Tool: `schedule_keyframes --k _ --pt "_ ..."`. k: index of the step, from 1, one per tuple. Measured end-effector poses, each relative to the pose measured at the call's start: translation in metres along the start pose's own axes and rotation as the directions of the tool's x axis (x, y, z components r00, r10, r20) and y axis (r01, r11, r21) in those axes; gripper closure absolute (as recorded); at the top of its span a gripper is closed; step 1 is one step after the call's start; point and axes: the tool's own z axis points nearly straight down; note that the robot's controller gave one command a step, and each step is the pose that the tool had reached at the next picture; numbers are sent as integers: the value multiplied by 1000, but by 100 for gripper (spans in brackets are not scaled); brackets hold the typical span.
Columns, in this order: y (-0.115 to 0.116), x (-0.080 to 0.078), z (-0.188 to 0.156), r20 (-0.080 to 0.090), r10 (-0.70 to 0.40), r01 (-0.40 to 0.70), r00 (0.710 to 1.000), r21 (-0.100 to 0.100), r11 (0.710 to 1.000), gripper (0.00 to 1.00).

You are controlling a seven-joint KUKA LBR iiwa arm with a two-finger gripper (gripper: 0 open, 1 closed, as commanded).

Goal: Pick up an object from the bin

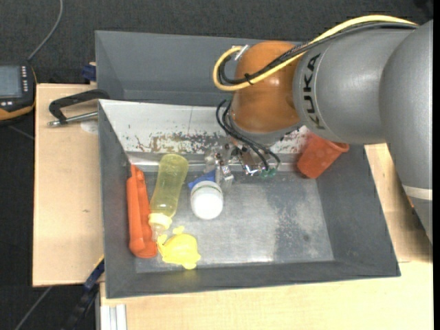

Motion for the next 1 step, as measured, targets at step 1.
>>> schedule_keyframes --k 1 --pt "-4 -5 -1 20 -19 18 1000 3 1000 100"
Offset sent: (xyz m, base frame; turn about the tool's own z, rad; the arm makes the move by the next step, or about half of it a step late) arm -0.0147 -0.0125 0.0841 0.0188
